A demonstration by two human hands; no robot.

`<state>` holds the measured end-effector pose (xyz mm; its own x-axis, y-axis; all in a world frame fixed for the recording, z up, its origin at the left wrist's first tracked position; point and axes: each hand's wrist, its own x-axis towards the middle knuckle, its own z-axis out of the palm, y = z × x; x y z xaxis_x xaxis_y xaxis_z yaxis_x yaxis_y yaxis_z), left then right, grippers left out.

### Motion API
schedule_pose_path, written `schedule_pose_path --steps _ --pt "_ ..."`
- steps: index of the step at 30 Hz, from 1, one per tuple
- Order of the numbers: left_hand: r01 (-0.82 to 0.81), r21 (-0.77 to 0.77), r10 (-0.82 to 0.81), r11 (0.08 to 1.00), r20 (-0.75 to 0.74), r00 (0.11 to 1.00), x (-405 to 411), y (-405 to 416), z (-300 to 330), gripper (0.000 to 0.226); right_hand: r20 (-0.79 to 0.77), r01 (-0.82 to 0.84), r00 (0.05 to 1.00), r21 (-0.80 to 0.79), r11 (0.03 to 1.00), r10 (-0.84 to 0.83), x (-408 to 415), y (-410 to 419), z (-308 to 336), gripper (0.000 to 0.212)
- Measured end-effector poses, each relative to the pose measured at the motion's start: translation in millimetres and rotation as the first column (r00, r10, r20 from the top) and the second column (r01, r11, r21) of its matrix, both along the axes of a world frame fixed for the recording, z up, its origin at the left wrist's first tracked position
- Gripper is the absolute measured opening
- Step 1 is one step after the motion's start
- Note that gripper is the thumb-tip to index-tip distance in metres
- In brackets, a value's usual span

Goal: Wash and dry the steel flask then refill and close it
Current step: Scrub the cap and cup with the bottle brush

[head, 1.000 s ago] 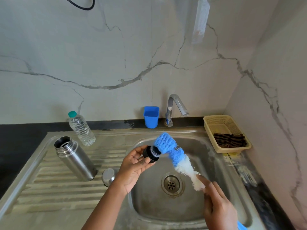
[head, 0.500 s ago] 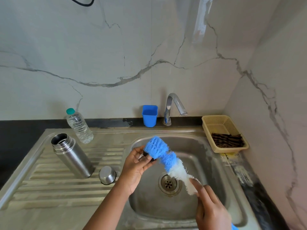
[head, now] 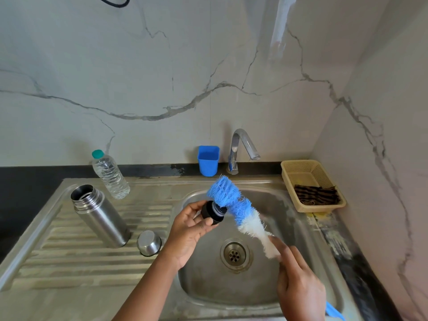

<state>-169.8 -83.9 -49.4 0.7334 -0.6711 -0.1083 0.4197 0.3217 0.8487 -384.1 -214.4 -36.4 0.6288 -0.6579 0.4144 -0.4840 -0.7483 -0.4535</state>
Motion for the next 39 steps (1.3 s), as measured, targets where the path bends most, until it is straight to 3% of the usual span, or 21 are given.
schedule_pose_path --steps 7,10,13,16,19,22,25,29,32,36,39 --pt "-0.102 -0.14 0.078 0.985 -0.171 0.982 4 -3 4 0.088 0.026 -0.045 0.999 0.224 0.974 0.04 -10 2 -12 0.057" --pt "-0.163 -0.162 0.124 0.973 -0.229 0.966 4 -7 6 0.092 0.041 -0.119 0.993 0.245 0.962 0.112 -17 8 -16 0.049" --pt "-0.186 -0.086 0.166 0.979 -0.203 0.965 0 -13 7 0.064 0.036 -0.154 0.988 0.248 0.956 0.15 -17 12 -15 0.042" --pt "-0.171 0.105 0.18 0.98 -0.077 0.981 -2 -15 3 0.044 0.021 -0.101 0.995 0.263 0.96 0.099 -11 8 -15 0.049" --pt "-0.138 0.326 0.101 0.935 0.127 0.987 0 -13 -5 0.042 -0.008 -0.037 0.999 0.238 0.971 0.04 -11 1 -13 0.053" --pt "-0.218 0.482 0.003 0.848 0.408 0.913 1 -14 -5 0.054 -0.033 -0.065 0.997 0.114 0.991 0.069 -15 -5 -11 0.055" --pt "-0.248 0.487 -0.041 0.838 0.509 0.86 3 -15 -2 0.06 -0.071 -0.141 0.988 -0.048 0.989 0.138 -20 -9 -15 0.058" --pt "-0.267 0.503 -0.095 0.822 0.583 0.807 2 -14 -4 0.068 -0.03 -0.042 0.999 -0.031 0.999 0.041 -18 -13 -17 0.058" --pt "-0.303 0.487 -0.09 0.819 0.631 0.771 1 -14 -6 0.066 -0.043 -0.108 0.994 -0.155 0.982 0.103 -19 -13 -19 0.056" --pt "-0.326 0.465 -0.12 0.823 0.703 0.701 -1 -15 -7 0.066 -0.036 -0.086 0.996 -0.129 0.988 0.082 -21 -11 -23 0.059" --pt "-0.32 0.478 -0.124 0.818 0.69 0.714 -1 -14 -10 0.074 -0.052 -0.111 0.993 -0.234 0.966 0.101 -20 -8 -30 0.064"
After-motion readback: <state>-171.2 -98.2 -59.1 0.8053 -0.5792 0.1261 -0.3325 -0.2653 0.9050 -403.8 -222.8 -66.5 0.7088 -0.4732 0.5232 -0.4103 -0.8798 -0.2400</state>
